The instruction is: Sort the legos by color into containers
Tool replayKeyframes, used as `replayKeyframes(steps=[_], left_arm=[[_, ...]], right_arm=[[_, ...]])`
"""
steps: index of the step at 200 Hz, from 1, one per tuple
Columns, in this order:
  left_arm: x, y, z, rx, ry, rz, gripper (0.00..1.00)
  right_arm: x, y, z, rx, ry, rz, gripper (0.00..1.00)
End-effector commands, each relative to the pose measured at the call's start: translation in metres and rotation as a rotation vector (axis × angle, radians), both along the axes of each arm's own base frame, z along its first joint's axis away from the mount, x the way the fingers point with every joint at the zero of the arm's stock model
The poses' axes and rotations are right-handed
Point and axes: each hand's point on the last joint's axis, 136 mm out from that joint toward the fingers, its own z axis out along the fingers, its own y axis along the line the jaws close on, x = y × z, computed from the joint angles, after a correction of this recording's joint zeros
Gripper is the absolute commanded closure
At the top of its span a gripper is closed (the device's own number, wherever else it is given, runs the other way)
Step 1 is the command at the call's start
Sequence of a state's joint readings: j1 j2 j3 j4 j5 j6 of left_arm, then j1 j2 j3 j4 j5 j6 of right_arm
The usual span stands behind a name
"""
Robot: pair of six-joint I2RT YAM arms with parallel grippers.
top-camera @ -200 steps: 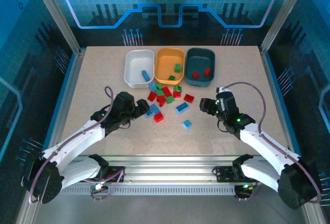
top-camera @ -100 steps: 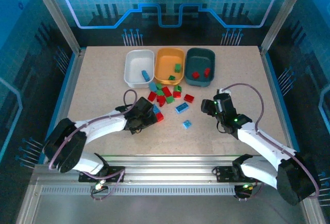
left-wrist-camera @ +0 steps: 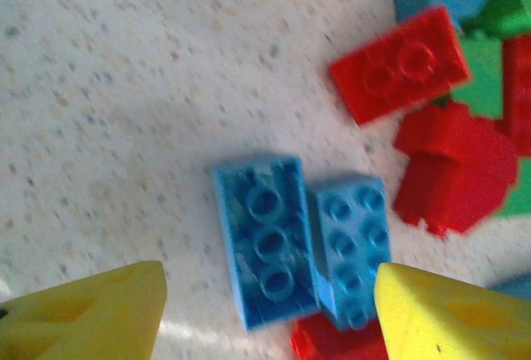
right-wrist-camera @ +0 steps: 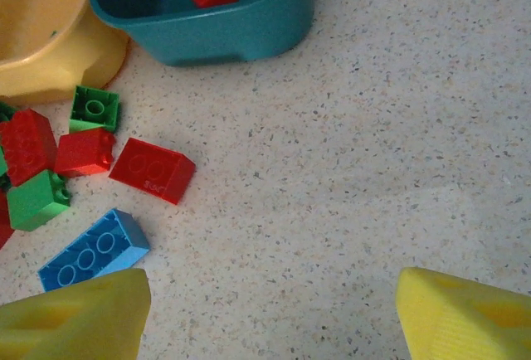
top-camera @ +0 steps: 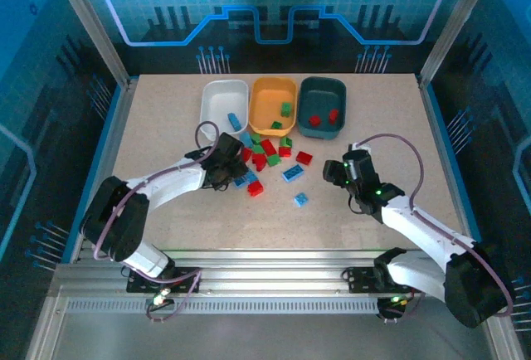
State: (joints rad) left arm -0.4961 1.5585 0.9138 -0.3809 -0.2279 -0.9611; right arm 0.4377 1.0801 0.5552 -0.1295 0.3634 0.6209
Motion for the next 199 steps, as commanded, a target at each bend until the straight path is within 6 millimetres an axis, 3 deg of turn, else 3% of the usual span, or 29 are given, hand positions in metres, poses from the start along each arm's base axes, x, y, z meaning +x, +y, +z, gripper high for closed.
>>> replayKeyframes(steps=[1, 83, 99, 123, 168, 199], left_arm=[[0.011, 0.003, -0.004, 0.009, 0.008, -0.026, 0.32], [0.033, -0.009, -0.027, -0.012, 0.021, -0.074, 0.31], [0.034, -0.008, -0.034, 0.001, 0.041, -0.077, 0.41], [0.035, -0.002, -0.036, 0.036, 0.051, -0.078, 0.71], [0.03, 0.007, -0.031, 0.084, 0.052, -0.099, 0.74], [0.025, 0.015, 0.0, 0.106, -0.003, -0.116, 0.75]], right_arm=[[0.004, 0.006, 0.005, 0.002, -0.009, 0.016, 0.21], [0.004, 0.009, 0.007, 0.003, -0.007, 0.04, 0.21], [0.004, 0.01, 0.008, 0.004, -0.009, 0.039, 0.21], [0.004, 0.01, 0.006, 0.003, -0.005, 0.041, 0.21], [0.004, 0.01, 0.007, 0.005, -0.006, 0.042, 0.21], [0.004, 0.01, 0.008, 0.007, -0.008, 0.041, 0.21]])
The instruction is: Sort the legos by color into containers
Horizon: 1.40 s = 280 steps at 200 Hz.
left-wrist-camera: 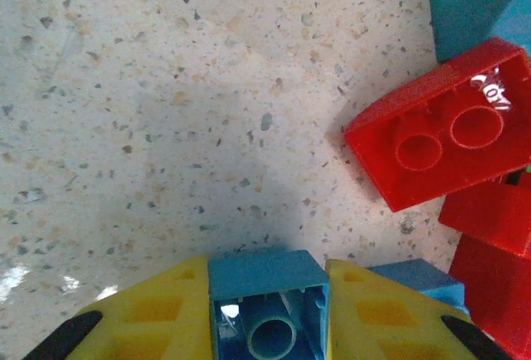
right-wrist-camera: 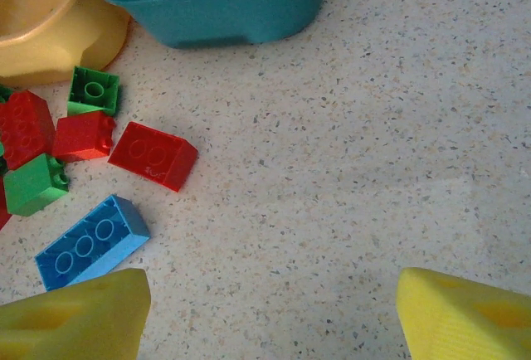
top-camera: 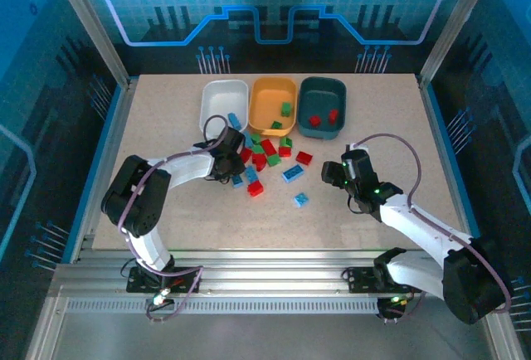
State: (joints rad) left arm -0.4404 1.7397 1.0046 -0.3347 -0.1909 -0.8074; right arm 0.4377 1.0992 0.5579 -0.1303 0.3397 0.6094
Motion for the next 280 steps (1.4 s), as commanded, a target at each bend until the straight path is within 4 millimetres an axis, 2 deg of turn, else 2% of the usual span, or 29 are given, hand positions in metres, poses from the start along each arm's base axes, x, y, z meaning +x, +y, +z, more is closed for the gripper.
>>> replayKeyframes(steps=[1, 31, 51, 70, 95, 128, 157, 176, 184, 201, 220, 234, 243, 258, 272, 274, 275, 280], left_arm=[[-0.005, 0.014, 0.031, 0.047, -0.051, -0.02, 0.75], [0.012, 0.023, 0.091, 0.103, -0.14, -0.057, 0.75], [0.042, 0.031, 0.123, 0.099, -0.184, -0.052, 0.74], [0.076, 0.037, 0.139, 0.112, -0.208, -0.052, 0.74], [0.124, 0.043, 0.126, 0.09, -0.191, -0.031, 0.74], [0.173, 0.044, 0.095, 0.059, -0.169, -0.006, 0.74], [0.195, 0.045, 0.069, 0.062, -0.134, -0.006, 0.73], [0.204, 0.045, 0.061, 0.07, -0.13, -0.02, 0.67], [0.206, 0.045, 0.062, 0.072, -0.13, -0.022, 0.61], [0.21, 0.042, 0.077, 0.059, -0.157, -0.033, 0.35], [0.208, 0.037, 0.118, 0.024, -0.232, -0.046, 0.16], [0.199, 0.033, 0.153, -0.025, -0.297, -0.052, 0.06], [0.188, 0.031, 0.174, -0.065, -0.326, -0.042, 0.01], [0.163, 0.025, 0.204, -0.16, -0.365, -0.025, 0.01], [0.134, 0.021, 0.219, -0.266, -0.373, 0.017, 0.01], [0.131, 0.018, 0.227, -0.29, -0.388, 0.013, 0.01], [0.128, 0.018, 0.222, -0.294, -0.379, 0.01, 0.01], [0.118, 0.016, 0.226, -0.329, -0.387, 0.017, 0.01]], right_arm=[[0.004, 0.006, 0.013, 0.008, -0.029, 0.016, 0.21], [0.005, 0.006, 0.012, 0.009, -0.026, 0.017, 0.21], [0.005, 0.006, 0.012, 0.007, -0.027, 0.018, 0.21], [0.005, 0.006, 0.012, 0.007, -0.025, 0.017, 0.21], [0.004, 0.007, 0.012, 0.011, -0.026, 0.02, 0.21], [0.004, 0.007, 0.013, 0.012, -0.028, 0.022, 0.21], [0.003, 0.007, 0.014, 0.015, -0.03, 0.025, 0.21], [0.003, 0.009, 0.014, 0.022, -0.028, 0.033, 0.21], [0.003, 0.01, 0.013, 0.024, -0.027, 0.037, 0.21], [0.004, 0.012, 0.013, 0.027, -0.028, 0.045, 0.21], [0.004, 0.015, 0.012, 0.029, -0.024, 0.059, 0.21], [0.004, 0.019, 0.013, 0.018, -0.031, 0.074, 0.21], [0.003, 0.021, 0.014, 0.002, -0.039, 0.082, 0.21], [0.003, 0.025, 0.018, -0.023, -0.056, 0.104, 0.21], [0.002, 0.035, 0.022, -0.041, -0.079, 0.147, 0.21], [0.001, 0.036, 0.023, -0.045, -0.083, 0.153, 0.21], [0.001, 0.037, 0.023, -0.047, -0.086, 0.155, 0.21], [0.001, 0.039, 0.023, -0.056, -0.089, 0.16, 0.21]])
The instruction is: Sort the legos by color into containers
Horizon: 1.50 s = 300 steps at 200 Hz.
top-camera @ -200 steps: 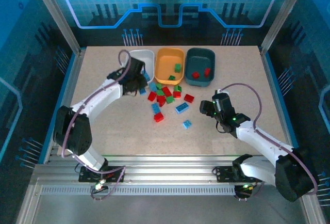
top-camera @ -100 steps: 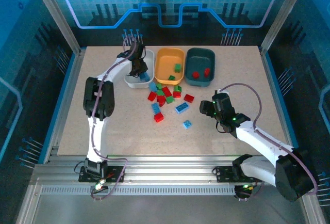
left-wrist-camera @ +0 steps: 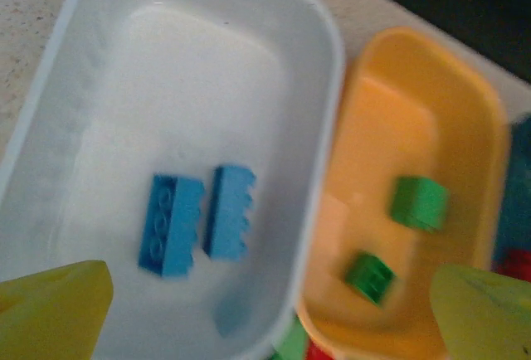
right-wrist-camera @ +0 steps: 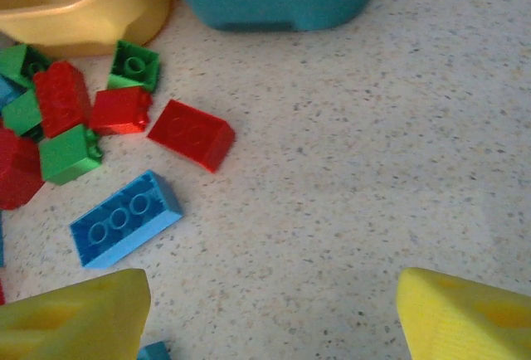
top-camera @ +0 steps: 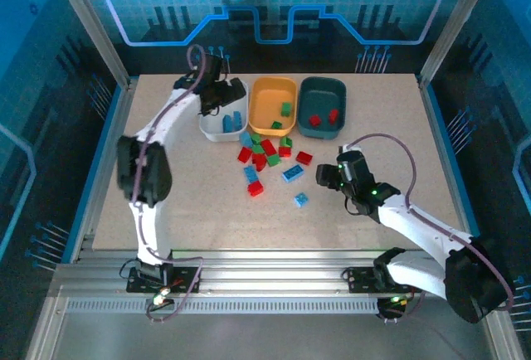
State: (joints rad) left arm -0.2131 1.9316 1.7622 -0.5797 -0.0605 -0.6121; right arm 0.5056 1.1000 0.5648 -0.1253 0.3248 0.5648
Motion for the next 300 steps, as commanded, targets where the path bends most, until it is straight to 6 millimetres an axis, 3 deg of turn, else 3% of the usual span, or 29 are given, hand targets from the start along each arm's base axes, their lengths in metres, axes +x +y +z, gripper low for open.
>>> replayKeyframes(steps=[1, 28, 53, 109, 147, 164, 171, 186, 202, 253, 276, 300], left_arm=[[-0.044, -0.015, 0.06, -0.236, -0.094, 0.0, 0.01], [-0.086, -0.018, 0.066, -0.38, -0.132, 0.015, 0.01], [-0.099, -0.02, 0.056, -0.413, -0.113, 0.014, 0.01], [-0.107, -0.037, 0.014, -0.44, -0.017, -0.084, 0.01], [-0.109, -0.042, 0.025, -0.482, -0.016, -0.096, 0.01], [-0.112, -0.036, 0.027, -0.459, -0.008, -0.087, 0.01], [-0.113, -0.033, 0.027, -0.452, -0.001, -0.078, 0.01], [-0.114, -0.029, 0.026, -0.457, 0.001, -0.073, 0.01], [-0.114, -0.023, 0.022, -0.442, 0.002, -0.063, 0.01], [-0.115, -0.007, -0.006, -0.534, 0.047, 0.024, 0.01], [-0.114, -0.002, -0.009, -0.545, 0.058, 0.038, 0.01], [-0.114, -0.001, -0.006, -0.546, 0.045, 0.034, 0.01]], right_arm=[[0.007, 0.016, 0.02, -0.035, -0.079, 0.054, 0.21], [0.001, 0.03, 0.017, -0.017, -0.046, 0.063, 0.21], [-0.01, 0.054, 0.025, -0.021, -0.036, 0.111, 0.21], [-0.033, 0.085, 0.043, -0.15, -0.029, 0.205, 0.21], [-0.037, 0.1, 0.041, -0.151, -0.015, 0.232, 0.2], [-0.039, 0.114, 0.035, -0.188, 0.003, 0.295, 0.2], [-0.036, 0.125, 0.045, -0.192, -0.015, 0.316, 0.19], [-0.035, 0.142, 0.041, -0.239, -0.017, 0.37, 0.18], [-0.03, 0.162, 0.031, -0.265, -0.004, 0.419, 0.16], [-0.008, 0.221, -0.027, -0.366, 0.102, 0.543, 0.11], [-0.002, 0.235, -0.054, -0.404, 0.16, 0.561, 0.11], [0.002, 0.239, -0.064, -0.404, 0.183, 0.536, 0.1]])
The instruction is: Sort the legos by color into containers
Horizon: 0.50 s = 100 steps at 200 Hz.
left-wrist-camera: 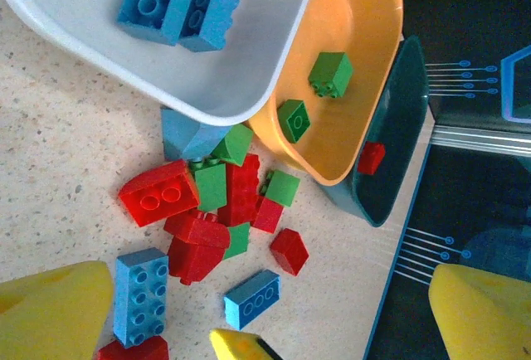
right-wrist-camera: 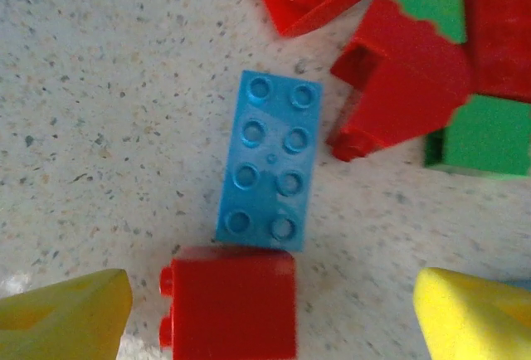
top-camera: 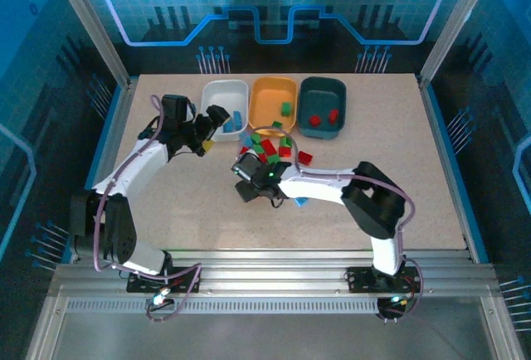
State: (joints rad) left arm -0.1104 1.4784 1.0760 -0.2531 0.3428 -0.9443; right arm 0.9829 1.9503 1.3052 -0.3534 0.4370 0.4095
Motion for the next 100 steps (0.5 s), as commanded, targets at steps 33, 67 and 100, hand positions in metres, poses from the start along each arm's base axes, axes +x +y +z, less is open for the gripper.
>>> replayKeyframes(steps=[33, 67, 100], left_arm=[[0.0, 0.003, 0.011, -0.037, -0.022, 0.002, 0.01], [0.001, 0.003, 0.011, -0.047, -0.023, 0.0, 0.01], [0.001, 0.004, 0.011, -0.048, -0.023, 0.001, 0.01]], right_arm=[[-0.007, 0.012, -0.021, -0.021, 0.077, 0.004, 0.19], [-0.008, 0.01, -0.025, -0.023, 0.093, -0.015, 0.54], [-0.008, 0.0, 0.004, 0.012, 0.038, -0.034, 0.65]])
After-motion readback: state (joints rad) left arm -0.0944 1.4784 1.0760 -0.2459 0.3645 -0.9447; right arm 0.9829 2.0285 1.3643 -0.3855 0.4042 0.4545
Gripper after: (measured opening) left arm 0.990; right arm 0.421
